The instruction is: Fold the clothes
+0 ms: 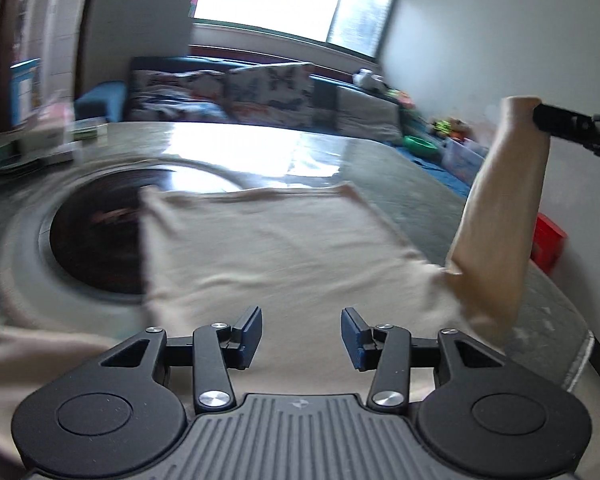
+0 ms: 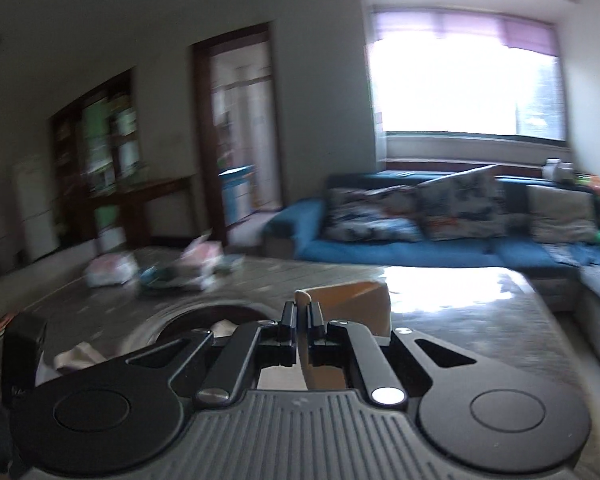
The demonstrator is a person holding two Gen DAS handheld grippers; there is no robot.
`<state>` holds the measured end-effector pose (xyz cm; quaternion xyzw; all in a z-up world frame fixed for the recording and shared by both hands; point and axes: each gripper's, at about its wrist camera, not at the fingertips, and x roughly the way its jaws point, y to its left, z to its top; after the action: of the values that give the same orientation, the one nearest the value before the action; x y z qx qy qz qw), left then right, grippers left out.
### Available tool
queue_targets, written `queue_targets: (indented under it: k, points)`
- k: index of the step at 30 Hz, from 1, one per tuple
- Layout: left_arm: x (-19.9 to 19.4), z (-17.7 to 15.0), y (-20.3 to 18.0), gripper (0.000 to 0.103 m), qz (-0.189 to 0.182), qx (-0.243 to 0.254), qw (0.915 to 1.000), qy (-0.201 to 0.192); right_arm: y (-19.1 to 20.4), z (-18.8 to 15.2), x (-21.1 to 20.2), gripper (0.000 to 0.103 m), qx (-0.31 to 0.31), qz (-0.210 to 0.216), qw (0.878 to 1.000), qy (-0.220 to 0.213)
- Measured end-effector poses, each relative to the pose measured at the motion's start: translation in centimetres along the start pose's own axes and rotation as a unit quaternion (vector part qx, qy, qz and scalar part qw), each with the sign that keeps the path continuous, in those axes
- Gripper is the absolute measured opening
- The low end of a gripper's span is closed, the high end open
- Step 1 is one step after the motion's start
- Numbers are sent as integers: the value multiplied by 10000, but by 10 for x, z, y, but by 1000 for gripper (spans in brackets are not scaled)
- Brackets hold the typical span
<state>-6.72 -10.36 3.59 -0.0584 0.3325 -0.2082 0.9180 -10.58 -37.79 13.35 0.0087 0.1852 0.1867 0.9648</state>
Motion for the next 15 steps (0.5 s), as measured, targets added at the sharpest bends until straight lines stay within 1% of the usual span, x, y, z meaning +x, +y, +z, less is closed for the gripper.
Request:
queue_targets:
  k: [3, 7, 8, 9, 10, 12, 15]
  points:
    - [-13, -8, 12, 48, 151, -135, 9998, -34, 29, -6, 24, 4, -144, 448, 9985, 291]
    - [-29, -20, 27, 52, 352, -314, 9989, -80, 58, -23, 49, 5, -277, 987, 9919, 754]
    - [-34, -23, 31, 52, 402, -359, 9985, -92, 63, -28, 51, 6, -329, 1086, 9900, 833]
    - [-34, -24, 31, 52, 442, -329, 9984, -96, 69, -32, 52, 10, -380, 1184, 9880, 912]
    - [-34, -25, 30, 52, 480, -284, 9984, -98, 72, -36, 52, 11, -426, 1262, 9862, 982]
    - [-37, -26, 27, 52, 546, -161, 9983, -144, 70, -41, 48, 12, -493, 1311, 9843, 1075]
    - [-41, -26, 22, 52, 547, -13, 9983, -208, 54, -47, 40, 13, -539, 1091, 9854, 1190]
